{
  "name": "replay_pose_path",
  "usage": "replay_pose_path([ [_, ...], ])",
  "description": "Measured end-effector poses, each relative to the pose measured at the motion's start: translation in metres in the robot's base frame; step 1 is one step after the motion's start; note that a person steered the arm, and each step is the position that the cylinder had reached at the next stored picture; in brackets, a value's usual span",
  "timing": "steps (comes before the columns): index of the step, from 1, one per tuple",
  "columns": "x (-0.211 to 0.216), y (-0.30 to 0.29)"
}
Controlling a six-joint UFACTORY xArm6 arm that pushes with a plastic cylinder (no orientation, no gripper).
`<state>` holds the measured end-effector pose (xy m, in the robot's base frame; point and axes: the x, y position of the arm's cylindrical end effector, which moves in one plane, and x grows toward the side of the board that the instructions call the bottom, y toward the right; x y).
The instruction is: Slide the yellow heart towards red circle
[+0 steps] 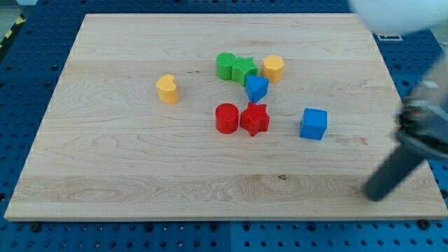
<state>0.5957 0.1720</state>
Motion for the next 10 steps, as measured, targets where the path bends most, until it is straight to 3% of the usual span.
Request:
replay_pose_path([
  [2,-0.034,-0.188],
  [4,-0.127,-0.34],
  [5,-0.186,-0.362],
  [6,-0.21,-0.35],
  [10,-0.196,-0.316],
])
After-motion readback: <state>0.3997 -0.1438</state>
